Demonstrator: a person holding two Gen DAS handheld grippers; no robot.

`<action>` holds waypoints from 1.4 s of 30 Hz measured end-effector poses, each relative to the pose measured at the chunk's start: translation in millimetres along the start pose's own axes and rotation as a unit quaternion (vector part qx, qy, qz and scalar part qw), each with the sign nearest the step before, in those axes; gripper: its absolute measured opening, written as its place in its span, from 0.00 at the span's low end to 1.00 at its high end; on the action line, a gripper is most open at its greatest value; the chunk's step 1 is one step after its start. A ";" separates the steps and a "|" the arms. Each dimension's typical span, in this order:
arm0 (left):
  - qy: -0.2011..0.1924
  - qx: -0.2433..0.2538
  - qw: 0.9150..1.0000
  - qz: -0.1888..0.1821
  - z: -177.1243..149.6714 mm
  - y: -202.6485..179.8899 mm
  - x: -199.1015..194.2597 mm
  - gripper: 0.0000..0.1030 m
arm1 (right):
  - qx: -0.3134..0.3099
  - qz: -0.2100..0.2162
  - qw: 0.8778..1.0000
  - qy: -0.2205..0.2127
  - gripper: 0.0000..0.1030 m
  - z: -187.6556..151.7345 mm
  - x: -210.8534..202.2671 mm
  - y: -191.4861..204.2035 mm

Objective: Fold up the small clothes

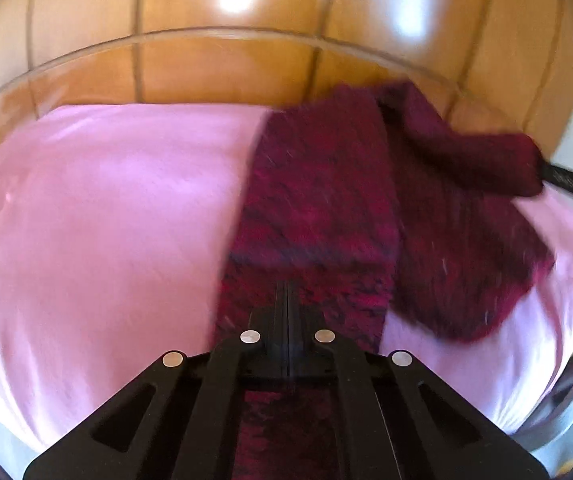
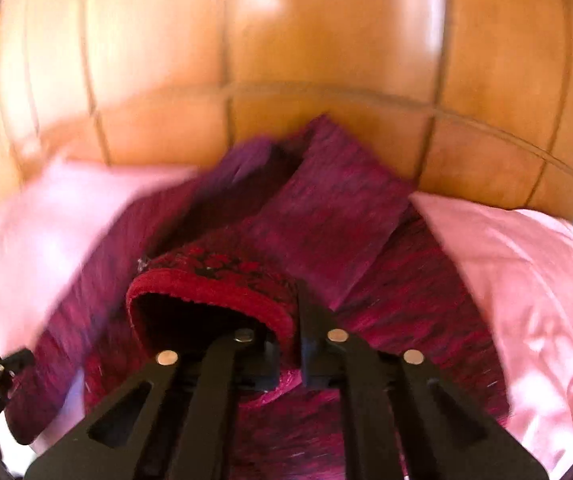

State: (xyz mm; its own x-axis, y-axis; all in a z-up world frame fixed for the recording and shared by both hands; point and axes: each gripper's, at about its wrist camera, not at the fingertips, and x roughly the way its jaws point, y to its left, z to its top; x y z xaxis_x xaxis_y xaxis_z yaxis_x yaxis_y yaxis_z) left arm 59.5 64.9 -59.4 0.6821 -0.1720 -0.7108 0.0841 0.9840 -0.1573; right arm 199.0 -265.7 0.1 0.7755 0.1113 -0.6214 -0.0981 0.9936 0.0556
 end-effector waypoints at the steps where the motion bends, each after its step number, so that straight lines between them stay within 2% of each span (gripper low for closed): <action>1: -0.008 -0.007 1.000 0.013 7.1 7.1 -1.5 0.00 | 0.018 -0.002 1.000 -0.011 0.05 7.9 -5.9 -14.1; 4: -0.017 -0.037 0.998 0.046 28.3 33.0 2.2 0.00 | 0.070 -0.032 0.996 -0.037 0.05 31.9 -15.2 -64.9; 5: -0.030 -0.036 0.996 0.080 36.7 41.8 2.5 0.00 | 0.082 -0.047 0.995 -0.041 0.05 38.1 -14.4 -82.6; 6: -0.039 -0.041 0.994 0.097 44.1 50.8 2.6 0.00 | 0.091 -0.062 0.993 -0.042 0.05 43.6 -12.3 -97.6; 8: -0.047 -0.062 0.990 0.117 60.7 72.1 5.6 0.00 | 0.127 -0.096 0.987 -0.034 0.05 52.7 -2.3 -139.2; 11: -0.055 -0.073 0.982 0.167 90.2 102.9 15.6 0.00 | 0.171 -0.150 0.974 -0.020 0.04 59.1 13.0 -193.6; 13: -0.047 -0.095 0.980 0.171 96.8 119.8 16.7 0.00 | 0.204 -0.187 0.961 -0.004 0.04 59.9 24.9 -231.0; 15: -0.057 -0.099 0.978 0.174 105.9 122.5 14.1 0.00 | 0.222 -0.224 0.949 0.013 0.04 58.5 34.0 -259.9; 17: -0.071 -0.080 0.976 0.188 109.3 114.4 10.3 0.00 | 0.249 -0.252 0.934 0.041 0.04 50.6 45.5 -290.5; 19: -0.074 -0.071 0.977 0.187 108.0 105.4 8.1 0.00 | 0.261 -0.276 0.923 0.068 0.04 40.7 56.1 -311.7; 22: -0.074 -0.031 0.980 0.181 101.7 84.9 5.7 0.01 | 0.256 -0.296 0.914 0.107 0.05 27.8 72.3 -321.5; 23: -0.073 -0.021 0.982 0.171 98.9 78.6 4.2 0.04 | 0.257 -0.296 0.913 0.115 0.06 24.5 74.3 -323.0; 24: -0.071 -0.011 0.986 0.152 94.9 70.3 0.0 0.21 | 0.259 -0.294 0.912 0.120 0.08 21.0 75.2 -323.7; 25: -0.069 -0.003 0.989 0.133 91.5 62.3 -4.4 0.46 | 0.262 -0.291 0.912 0.122 0.15 18.2 73.6 -328.4; 27: -0.081 0.018 0.992 0.092 82.9 45.8 -18.0 0.70 | 0.259 -0.293 0.913 0.114 0.42 11.0 69.2 -322.4; 29: -0.081 0.043 0.995 0.048 72.8 28.7 -28.4 0.71 | 0.253 -0.282 0.920 0.100 0.52 3.9 54.6 -312.4; 30: -0.067 0.062 0.996 0.020 66.2 17.9 -29.6 0.71 | 0.251 -0.278 0.922 0.096 0.56 0.0 53.1 -308.6; 32: -0.041 0.113 0.993 -0.007 48.5 -6.5 -23.4 0.71 | 0.245 -0.263 0.930 0.083 0.61 -4.0 37.9 -296.3; 34: -0.011 0.165 0.986 -0.006 30.2 -26.6 -10.9 0.71 | 0.235 -0.230 0.942 0.069 0.62 -9.0 16.9 -279.4; 35: 0.014 0.188 0.982 -0.011 18.4 -36.3 -1.9 0.71 | 0.230 -0.217 0.947 0.064 0.66 -8.0 8.6 -265.4; 37: 0.052 0.205 0.977 -0.027 1.5 -48.0 13.9 0.71 | 0.222 -0.187 0.956 0.054 0.70 -11.8 -6.4 -254.0; 39: 0.065 0.228 0.972 0.005 -14.2 -56.2 31.1 0.70 | 0.216 -0.142 0.965 0.048 0.72 -15.5 -21.9 -238.0; 40: 0.073 0.231 0.970 0.020 -19.7 -56.0 41.0 0.50 | 0.214 -0.113 0.969 0.047 0.72 -17.7 -27.5 -229.6; 41: 0.084 0.224 0.971 0.023 -22.0 -54.2 47.8 0.42 | 0.211 -0.072 0.974 0.050 0.73 -21.1 -31.6 -219.3; 42: 0.081 0.196 0.977 0.014 -18.6 -47.3 48.7 0.34 | 0.206 -0.045 0.976 0.056 0.73 -23.5 -32.7 -211.6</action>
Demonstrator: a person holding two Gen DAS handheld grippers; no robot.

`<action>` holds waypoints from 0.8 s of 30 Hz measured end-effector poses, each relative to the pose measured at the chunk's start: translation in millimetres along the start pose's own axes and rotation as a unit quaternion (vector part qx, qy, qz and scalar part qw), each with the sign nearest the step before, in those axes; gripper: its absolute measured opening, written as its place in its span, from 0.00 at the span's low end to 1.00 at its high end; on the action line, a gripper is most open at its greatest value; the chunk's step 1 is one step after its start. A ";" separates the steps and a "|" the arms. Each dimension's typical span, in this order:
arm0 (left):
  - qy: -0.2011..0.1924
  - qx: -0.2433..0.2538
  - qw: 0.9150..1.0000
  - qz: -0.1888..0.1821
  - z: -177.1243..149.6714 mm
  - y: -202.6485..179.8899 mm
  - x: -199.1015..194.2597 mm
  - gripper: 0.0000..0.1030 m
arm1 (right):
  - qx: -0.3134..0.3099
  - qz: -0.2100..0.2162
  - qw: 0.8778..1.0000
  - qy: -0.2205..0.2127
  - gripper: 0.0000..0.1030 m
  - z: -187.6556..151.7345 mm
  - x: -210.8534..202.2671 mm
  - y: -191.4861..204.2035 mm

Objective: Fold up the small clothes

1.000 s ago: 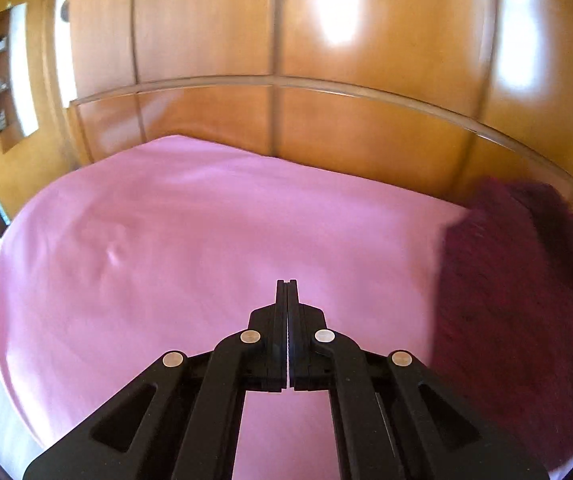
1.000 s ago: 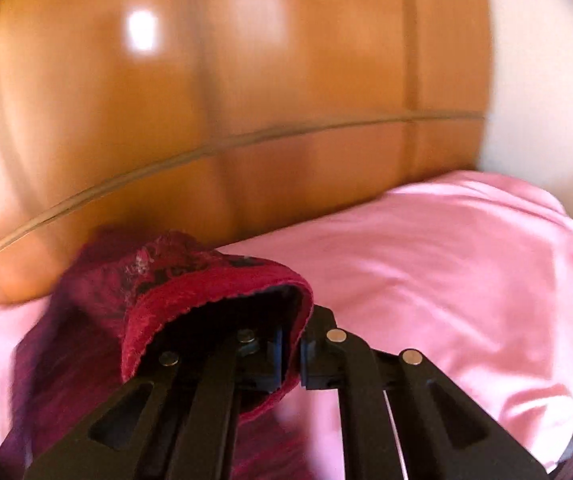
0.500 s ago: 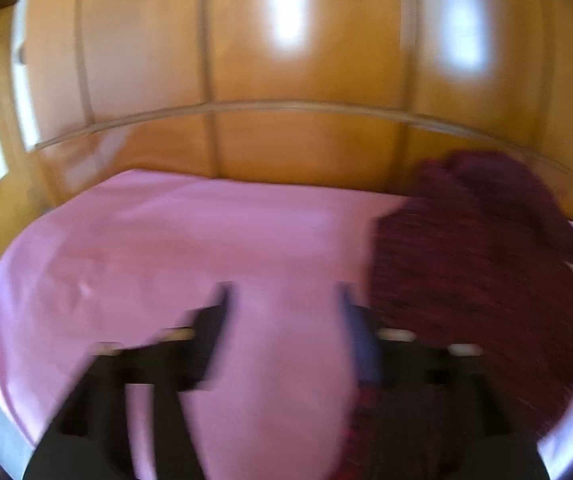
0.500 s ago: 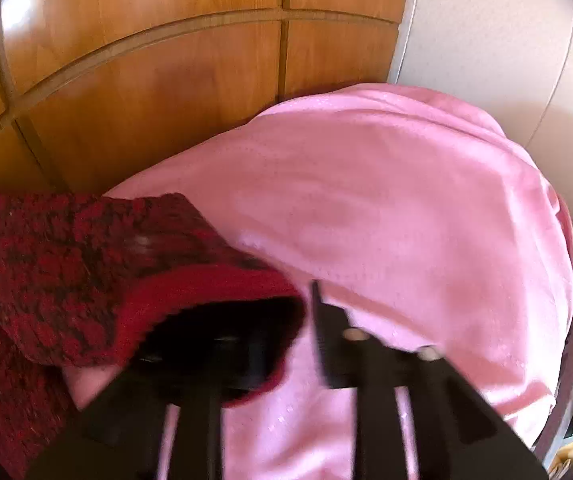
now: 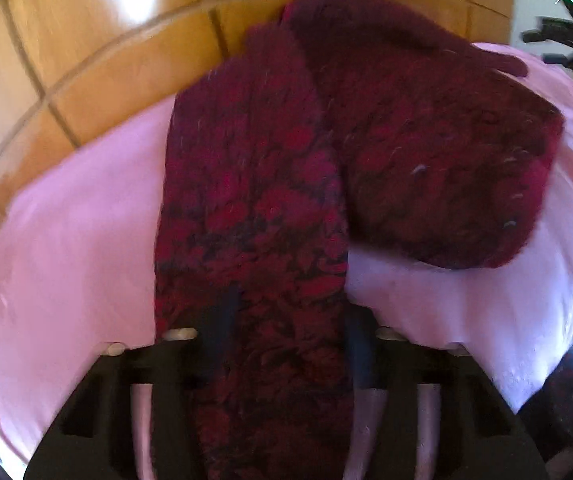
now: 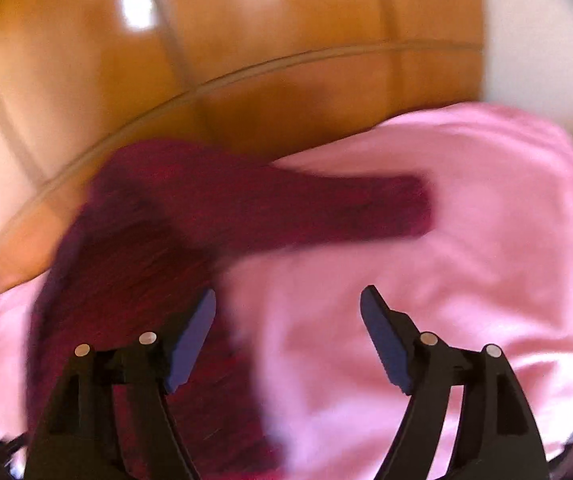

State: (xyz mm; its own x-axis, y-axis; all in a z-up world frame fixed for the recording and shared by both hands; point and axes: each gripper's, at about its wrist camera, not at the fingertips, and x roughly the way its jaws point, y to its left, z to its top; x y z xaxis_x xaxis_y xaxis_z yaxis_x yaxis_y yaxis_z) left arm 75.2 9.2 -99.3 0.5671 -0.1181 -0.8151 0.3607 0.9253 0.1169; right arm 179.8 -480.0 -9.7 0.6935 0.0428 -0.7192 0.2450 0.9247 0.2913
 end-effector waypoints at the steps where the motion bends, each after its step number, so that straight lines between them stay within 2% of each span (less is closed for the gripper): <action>1: -0.009 -0.027 1.000 -0.010 1.3 9.2 -2.9 0.23 | -0.013 0.021 1.000 0.014 0.73 -8.5 -0.5 9.6; 3: -0.017 -0.065 0.997 -0.022 6.3 29.5 -8.3 0.17 | -0.036 0.034 0.998 0.029 0.72 -15.0 1.6 18.8; 6: -0.045 -0.111 0.993 0.017 17.8 72.6 -22.0 0.14 | -0.051 0.046 0.996 0.058 0.71 -24.5 19.3 29.6; 8: -0.063 -0.156 0.984 0.051 28.6 112.8 -28.2 0.13 | -0.052 0.041 0.995 0.078 0.69 -25.3 41.2 28.9; 10: -0.087 -0.206 0.969 0.106 45.8 164.6 -36.1 0.13 | -0.049 0.038 0.993 0.096 0.68 -21.5 63.0 22.3; 11: -0.094 -0.227 0.961 0.124 52.4 184.6 -38.7 0.13 | -0.049 0.035 0.992 0.108 0.65 -22.2 71.0 22.2; 13: -0.103 -0.274 0.940 0.176 73.1 232.7 -42.3 0.15 | -0.051 0.031 0.990 0.126 0.55 -22.8 81.6 19.8; 15: -0.110 -0.312 0.920 0.210 89.1 261.4 -49.2 0.17 | -0.054 0.035 0.989 0.134 0.41 -24.5 87.6 21.3; 16: -0.118 -0.322 0.915 0.212 91.0 264.9 -54.2 0.20 | -0.061 0.038 0.988 0.135 0.39 -25.3 85.5 24.3; 17: -0.130 -0.327 0.914 0.201 92.4 264.5 -60.1 0.29 | -0.068 0.036 0.988 0.135 0.38 -27.0 82.9 27.8; 18: -0.149 -0.330 0.918 0.165 88.9 254.1 -66.1 0.58 | -0.075 0.033 0.987 0.135 0.37 -27.6 82.7 29.9; 19: -0.172 -0.330 0.919 0.128 83.2 240.7 -70.2 0.72 | -0.079 0.032 0.987 0.136 0.37 -27.1 83.4 30.2; 20: -0.186 -0.323 0.923 0.094 75.0 224.7 -71.2 0.72 | -0.080 0.031 0.987 0.139 0.38 -28.1 85.4 30.7; 21: -0.178 -0.308 0.932 0.062 75.1 211.4 -64.3 0.72 | -0.079 0.032 0.986 0.142 0.38 -29.3 85.5 27.8; 22: -0.158 -0.290 0.944 0.022 70.9 191.7 -53.9 0.72 | -0.078 0.032 0.986 0.145 0.38 -31.0 86.1 28.1; 23: -0.143 -0.282 0.949 -0.006 67.5 178.0 -45.0 0.72 | -0.077 0.033 0.985 0.149 0.38 -32.1 88.9 29.2; 24: -0.119 -0.273 0.953 -0.052 59.7 155.5 -29.6 0.72 | -0.078 0.034 0.985 0.151 0.38 -32.4 88.4 29.2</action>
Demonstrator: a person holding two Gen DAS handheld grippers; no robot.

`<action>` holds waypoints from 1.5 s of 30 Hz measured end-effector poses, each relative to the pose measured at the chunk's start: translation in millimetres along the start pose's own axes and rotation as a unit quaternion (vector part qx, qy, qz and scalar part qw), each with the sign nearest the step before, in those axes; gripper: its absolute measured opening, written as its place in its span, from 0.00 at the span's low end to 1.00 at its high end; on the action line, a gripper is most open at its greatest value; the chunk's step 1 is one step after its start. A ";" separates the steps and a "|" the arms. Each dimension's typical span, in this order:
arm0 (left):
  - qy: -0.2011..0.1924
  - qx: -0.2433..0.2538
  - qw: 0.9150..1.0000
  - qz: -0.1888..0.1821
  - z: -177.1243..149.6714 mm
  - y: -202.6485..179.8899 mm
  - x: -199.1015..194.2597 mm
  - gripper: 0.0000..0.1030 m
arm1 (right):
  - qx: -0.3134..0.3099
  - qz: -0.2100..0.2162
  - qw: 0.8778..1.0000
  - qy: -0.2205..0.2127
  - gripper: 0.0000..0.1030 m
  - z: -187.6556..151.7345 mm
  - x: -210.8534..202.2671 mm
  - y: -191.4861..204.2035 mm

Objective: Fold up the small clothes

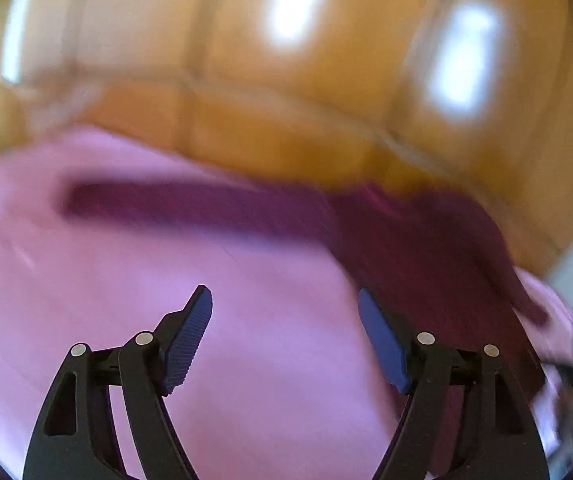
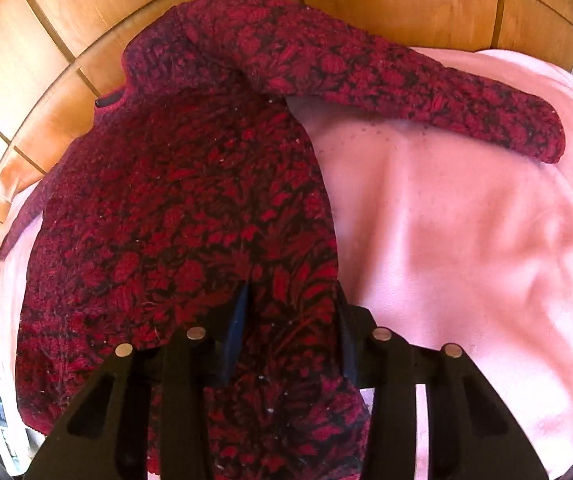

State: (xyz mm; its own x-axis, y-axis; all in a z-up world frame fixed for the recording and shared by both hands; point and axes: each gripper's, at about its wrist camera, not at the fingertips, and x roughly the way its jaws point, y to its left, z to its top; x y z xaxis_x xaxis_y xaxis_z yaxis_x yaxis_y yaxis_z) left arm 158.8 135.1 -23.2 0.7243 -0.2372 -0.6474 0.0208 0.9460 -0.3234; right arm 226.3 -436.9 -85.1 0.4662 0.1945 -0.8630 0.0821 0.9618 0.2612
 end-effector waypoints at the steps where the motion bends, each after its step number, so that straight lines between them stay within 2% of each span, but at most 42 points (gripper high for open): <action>1: 0.027 -0.002 0.999 -0.027 -13.4 -8.5 9.5 0.71 | -0.002 -0.001 1.000 0.001 0.38 5.5 3.5 0.3; 2: 0.068 -0.013 0.995 -0.068 -33.6 -19.3 25.0 0.71 | -0.007 -0.003 1.000 0.003 0.38 6.5 2.7 1.2; 4: 0.112 -0.031 0.987 -0.107 -57.9 -34.3 45.2 0.71 | -0.014 -0.009 1.000 0.006 0.36 5.9 0.5 3.5; 6: 0.144 -0.053 0.978 -0.140 -71.7 -45.7 59.4 0.69 | -0.027 -0.014 0.999 0.009 0.29 6.1 -2.8 8.5; 8: 0.143 -0.064 0.973 -0.168 -79.6 -59.1 62.3 0.63 | -0.041 -0.024 0.999 0.009 0.25 5.9 -5.4 15.2; 9: 0.149 -0.058 0.970 -0.182 -80.8 -66.6 67.1 0.43 | -0.046 -0.028 0.999 0.008 0.23 5.9 -7.4 17.5; 10: 0.154 -0.051 0.970 -0.180 -78.5 -69.6 74.5 0.27 | -0.051 -0.032 0.998 0.007 0.22 6.2 -9.7 20.2; 11: 0.154 -0.045 0.972 -0.174 -76.2 -72.1 76.9 0.22 | -0.056 -0.035 0.998 0.004 0.21 6.2 -13.2 23.2; 14: 0.145 -0.031 0.974 -0.172 -63.7 -73.1 74.1 0.17 | -0.073 -0.035 0.997 -0.011 0.19 7.0 -29.5 34.8; 19: 0.091 -0.007 0.981 -0.173 -23.9 -63.5 32.6 0.15 | -0.112 -0.008 0.993 -0.037 0.14 2.1 -67.3 63.2; 22: 0.067 0.003 0.983 -0.168 -4.6 -48.5 2.9 0.15 | -0.126 0.034 0.990 -0.050 0.14 -11.5 -89.8 84.1; 25: 0.066 0.009 0.985 -0.161 -8.8 -29.6 -21.7 0.14 | -0.147 0.062 0.986 -0.049 0.14 -41.9 -97.5 109.3; 29: 0.111 0.013 0.984 -0.136 -56.3 -8.6 -31.1 0.14 | -0.155 0.060 0.986 -0.031 0.13 -90.1 -91.5 116.1; 33: 0.156 -0.021 0.980 -0.119 -103.2 8.8 -29.5 0.14 | -0.112 0.046 0.993 0.007 0.12 -134.3 -71.6 92.5; 36: 0.163 -0.034 0.981 -0.105 -115.6 8.1 -24.5 0.14 | -0.080 0.044 0.996 0.024 0.12 -145.5 -59.0 75.6; 38: 0.160 -0.020 0.982 -0.093 -116.6 2.8 -20.7 0.17 | -0.086 0.038 0.995 0.025 0.12 -145.8 -54.9 76.6; 40: 0.155 -0.012 0.985 -0.077 -114.0 0.8 -23.2 0.27 | -0.092 0.026 0.995 0.021 0.21 -137.0 -56.6 81.6; 41: 0.153 -0.012 0.985 -0.077 -113.8 7.4 -27.6 0.33 | -0.093 0.019 0.995 0.013 0.36 -132.7 -59.2 83.2; 42: 0.150 -0.012 0.985 -0.087 -116.2 7.5 -30.9 0.49 | -0.097 0.013 0.995 -0.004 0.42 -130.8 -64.7 86.9; 43: 0.147 -0.014 0.984 -0.096 -118.3 10.8 -37.0 0.59 | -0.099 0.012 0.995 -0.017 0.53 -131.3 -68.6 92.7; 45: 0.148 -0.020 0.982 -0.115 -120.7 8.3 -36.9 0.64 | -0.105 0.015 0.993 -0.048 0.70 -120.1 -73.8 107.8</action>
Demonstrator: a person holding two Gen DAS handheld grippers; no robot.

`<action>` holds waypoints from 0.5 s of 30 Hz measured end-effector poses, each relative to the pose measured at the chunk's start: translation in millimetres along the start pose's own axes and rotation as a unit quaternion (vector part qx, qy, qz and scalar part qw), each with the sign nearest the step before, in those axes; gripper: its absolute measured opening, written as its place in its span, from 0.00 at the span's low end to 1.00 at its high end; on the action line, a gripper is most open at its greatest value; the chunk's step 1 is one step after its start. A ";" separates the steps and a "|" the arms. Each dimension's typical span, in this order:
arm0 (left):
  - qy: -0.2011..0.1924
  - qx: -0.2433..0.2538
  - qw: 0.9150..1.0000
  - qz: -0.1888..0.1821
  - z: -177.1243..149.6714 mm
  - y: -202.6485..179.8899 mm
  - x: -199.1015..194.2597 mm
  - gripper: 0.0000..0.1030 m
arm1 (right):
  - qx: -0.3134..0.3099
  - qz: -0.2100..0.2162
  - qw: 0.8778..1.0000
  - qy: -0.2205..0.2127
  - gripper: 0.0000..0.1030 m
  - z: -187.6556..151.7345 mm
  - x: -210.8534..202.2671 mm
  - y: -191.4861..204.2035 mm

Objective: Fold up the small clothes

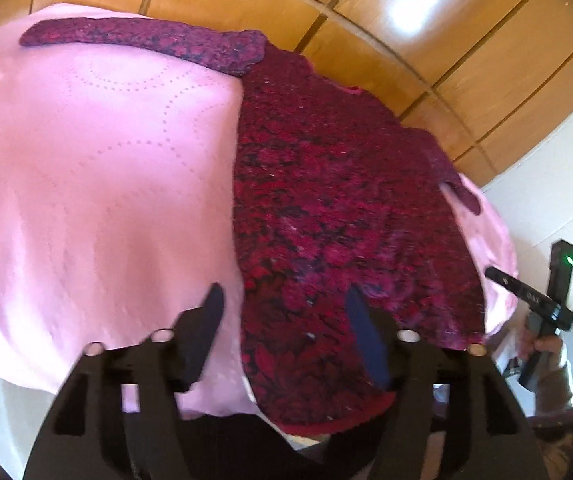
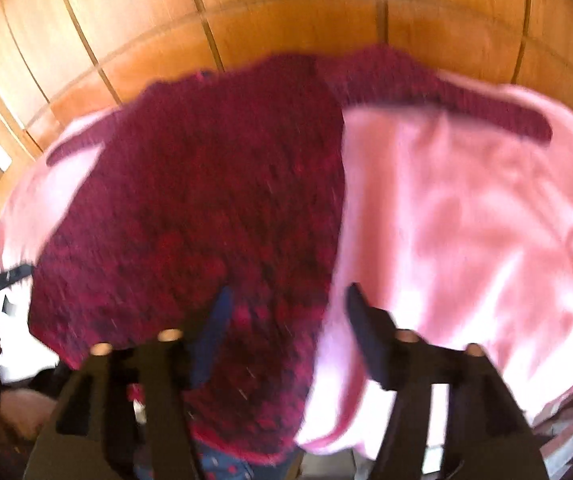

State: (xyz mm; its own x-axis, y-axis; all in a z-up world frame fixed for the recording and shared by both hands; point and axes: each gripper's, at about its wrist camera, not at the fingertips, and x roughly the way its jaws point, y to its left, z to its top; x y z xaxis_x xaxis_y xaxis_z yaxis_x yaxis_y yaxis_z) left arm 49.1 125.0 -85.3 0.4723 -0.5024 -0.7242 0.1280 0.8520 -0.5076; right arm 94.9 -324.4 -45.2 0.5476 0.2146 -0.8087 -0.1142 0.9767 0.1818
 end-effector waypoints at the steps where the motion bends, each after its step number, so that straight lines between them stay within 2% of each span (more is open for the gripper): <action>1: 0.008 0.000 1.000 -0.011 -3.6 0.4 1.3 0.64 | -0.005 0.003 1.000 -0.008 0.72 6.2 2.1 7.6; 3: 0.023 -0.004 1.000 -0.018 -12.3 3.0 5.3 0.64 | -0.017 0.002 1.000 -0.015 0.79 14.1 10.1 19.9; 5: 0.040 -0.015 0.999 -0.026 -19.5 6.7 11.9 0.64 | -0.030 -0.032 0.999 -0.006 0.81 18.2 24.7 26.9; 6: 0.043 -0.018 0.999 -0.028 -20.3 8.5 13.0 0.60 | -0.030 -0.050 0.998 0.001 0.81 17.4 31.8 25.2; 7: 0.040 -0.024 0.998 -0.030 -20.4 11.4 12.1 0.51 | -0.025 -0.065 0.998 0.008 0.81 11.1 34.6 16.8; 8: 0.036 -0.031 0.998 -0.029 -19.2 15.8 11.1 0.47 | -0.009 -0.077 0.997 0.020 0.81 9.0 41.8 8.1; 9: 0.035 -0.032 0.998 -0.029 -19.5 17.5 9.7 0.38 | 0.008 -0.081 0.996 0.032 0.81 0.8 45.5 -2.2; 10: 0.035 -0.030 0.999 -0.028 -19.0 19.4 9.8 0.29 | 0.025 -0.080 0.996 0.041 0.81 -3.9 47.0 -11.4; 11: 0.036 -0.022 0.999 -0.025 -18.1 18.9 10.0 0.24 | 0.045 -0.060 0.996 0.046 0.77 -12.9 43.6 -21.3; 12: 0.035 -0.014 0.999 -0.021 -17.2 17.6 9.5 0.17 | 0.058 -0.035 0.996 0.049 0.52 -21.1 38.9 -26.9; 13: 0.031 -0.005 0.999 -0.018 -15.7 14.6 8.1 0.15 | 0.065 -0.003 0.997 0.050 0.35 -23.3 38.6 -28.1; 14: 0.028 0.001 1.000 -0.015 -14.2 13.1 6.1 0.14 | 0.064 0.018 0.997 0.044 0.23 -26.0 34.7 -25.0; 15: 0.022 0.010 1.000 -0.005 -11.5 10.3 3.0 0.12 | 0.046 0.007 0.998 0.038 0.17 -27.1 30.5 -18.0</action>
State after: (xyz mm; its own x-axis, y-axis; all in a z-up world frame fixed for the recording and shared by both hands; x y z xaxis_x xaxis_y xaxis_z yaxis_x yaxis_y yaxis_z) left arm 41.7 130.6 -98.0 0.4312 -0.5174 -0.7391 0.1506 0.8490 -0.5065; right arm 91.2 -335.2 -88.4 0.4818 0.2324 -0.8449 -0.0442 0.9694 0.2414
